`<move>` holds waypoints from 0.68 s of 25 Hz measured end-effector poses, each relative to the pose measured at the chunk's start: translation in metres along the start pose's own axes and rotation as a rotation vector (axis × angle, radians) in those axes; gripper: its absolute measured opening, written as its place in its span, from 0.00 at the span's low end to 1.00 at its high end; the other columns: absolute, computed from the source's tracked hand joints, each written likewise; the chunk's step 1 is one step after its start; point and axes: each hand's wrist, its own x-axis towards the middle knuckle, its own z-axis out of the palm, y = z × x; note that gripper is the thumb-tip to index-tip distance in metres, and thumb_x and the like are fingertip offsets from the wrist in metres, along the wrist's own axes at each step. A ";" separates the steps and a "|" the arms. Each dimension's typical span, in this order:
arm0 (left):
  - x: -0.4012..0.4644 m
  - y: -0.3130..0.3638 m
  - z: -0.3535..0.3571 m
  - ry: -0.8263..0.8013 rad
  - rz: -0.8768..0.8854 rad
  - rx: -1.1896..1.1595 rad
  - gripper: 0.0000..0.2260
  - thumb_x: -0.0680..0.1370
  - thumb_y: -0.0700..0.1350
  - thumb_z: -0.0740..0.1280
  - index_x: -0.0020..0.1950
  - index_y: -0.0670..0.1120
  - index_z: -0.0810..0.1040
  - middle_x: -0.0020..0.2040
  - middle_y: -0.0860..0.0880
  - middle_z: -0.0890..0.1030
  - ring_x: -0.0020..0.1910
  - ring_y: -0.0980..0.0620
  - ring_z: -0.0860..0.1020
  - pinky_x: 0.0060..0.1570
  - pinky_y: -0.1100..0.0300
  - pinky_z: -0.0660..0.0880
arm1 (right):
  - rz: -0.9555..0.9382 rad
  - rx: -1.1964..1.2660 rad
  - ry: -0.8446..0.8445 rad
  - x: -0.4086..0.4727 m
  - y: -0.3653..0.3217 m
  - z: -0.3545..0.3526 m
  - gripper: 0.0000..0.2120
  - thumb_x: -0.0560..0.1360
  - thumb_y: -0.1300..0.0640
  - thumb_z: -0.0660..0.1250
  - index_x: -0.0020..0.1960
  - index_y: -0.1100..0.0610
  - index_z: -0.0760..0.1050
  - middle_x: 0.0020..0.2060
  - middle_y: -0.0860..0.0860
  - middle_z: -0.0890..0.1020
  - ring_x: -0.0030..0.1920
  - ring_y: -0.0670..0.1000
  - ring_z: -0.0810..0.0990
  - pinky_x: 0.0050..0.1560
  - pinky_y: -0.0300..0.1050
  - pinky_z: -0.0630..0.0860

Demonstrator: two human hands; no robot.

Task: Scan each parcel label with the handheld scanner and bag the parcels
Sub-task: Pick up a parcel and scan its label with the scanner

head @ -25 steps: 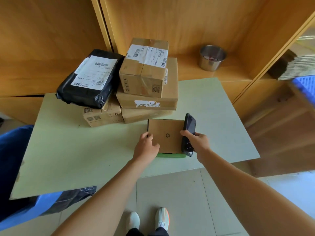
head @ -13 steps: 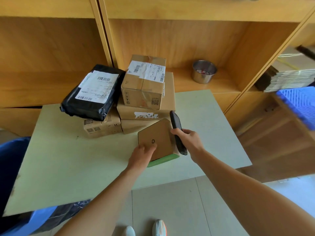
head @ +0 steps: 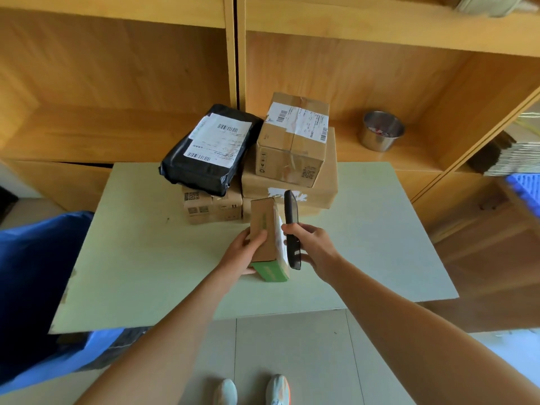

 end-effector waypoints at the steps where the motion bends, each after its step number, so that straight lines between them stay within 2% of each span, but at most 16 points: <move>1: -0.004 -0.002 -0.007 0.020 0.029 -0.024 0.21 0.78 0.58 0.67 0.70 0.57 0.72 0.60 0.52 0.82 0.57 0.51 0.81 0.49 0.52 0.82 | 0.011 -0.019 0.006 0.001 0.001 0.001 0.15 0.73 0.53 0.76 0.52 0.64 0.82 0.37 0.54 0.80 0.37 0.52 0.80 0.41 0.48 0.79; 3: -0.008 -0.006 -0.024 0.090 0.072 -0.058 0.18 0.80 0.54 0.66 0.70 0.61 0.71 0.59 0.55 0.82 0.57 0.53 0.80 0.43 0.58 0.81 | 0.023 -0.069 0.019 0.003 0.004 0.007 0.17 0.73 0.52 0.76 0.54 0.65 0.82 0.36 0.53 0.80 0.35 0.52 0.79 0.41 0.48 0.79; 5: -0.005 -0.014 -0.041 0.177 0.080 -0.015 0.24 0.76 0.56 0.65 0.72 0.67 0.65 0.60 0.57 0.81 0.60 0.52 0.78 0.54 0.50 0.78 | 0.030 -0.136 0.031 0.006 0.005 0.014 0.20 0.72 0.51 0.77 0.55 0.65 0.82 0.36 0.53 0.81 0.35 0.52 0.80 0.41 0.47 0.79; 7: 0.002 -0.025 -0.055 0.206 0.077 0.069 0.28 0.72 0.61 0.61 0.73 0.68 0.64 0.65 0.56 0.79 0.64 0.51 0.77 0.64 0.44 0.73 | 0.040 -0.302 0.063 0.009 0.002 0.021 0.20 0.69 0.49 0.79 0.54 0.61 0.83 0.40 0.53 0.83 0.37 0.52 0.81 0.40 0.43 0.78; 9: 0.006 -0.032 -0.062 0.195 0.058 0.126 0.30 0.71 0.61 0.60 0.74 0.63 0.67 0.64 0.54 0.80 0.62 0.51 0.78 0.64 0.46 0.73 | 0.017 -0.699 0.086 0.013 -0.005 0.021 0.21 0.66 0.47 0.81 0.53 0.56 0.82 0.41 0.51 0.83 0.38 0.50 0.81 0.36 0.40 0.75; 11: 0.005 -0.036 -0.067 0.215 0.029 0.097 0.32 0.70 0.61 0.60 0.76 0.59 0.65 0.67 0.53 0.78 0.61 0.51 0.77 0.63 0.46 0.73 | -0.051 -1.126 0.074 0.014 -0.013 0.019 0.26 0.62 0.45 0.82 0.55 0.53 0.78 0.40 0.48 0.80 0.39 0.49 0.79 0.34 0.40 0.74; 14: 0.000 -0.039 -0.076 0.306 0.006 0.042 0.31 0.77 0.56 0.62 0.79 0.55 0.58 0.72 0.50 0.72 0.67 0.48 0.72 0.62 0.52 0.68 | -0.149 -1.568 0.039 0.011 -0.028 0.015 0.31 0.60 0.47 0.82 0.57 0.54 0.74 0.44 0.49 0.79 0.44 0.53 0.79 0.40 0.43 0.76; 17: -0.001 -0.040 -0.085 0.410 0.004 0.042 0.27 0.81 0.51 0.61 0.79 0.53 0.60 0.73 0.48 0.71 0.70 0.47 0.71 0.59 0.57 0.65 | -0.203 -1.907 -0.030 0.006 -0.046 0.011 0.30 0.63 0.49 0.81 0.59 0.56 0.73 0.45 0.50 0.78 0.44 0.53 0.78 0.41 0.44 0.74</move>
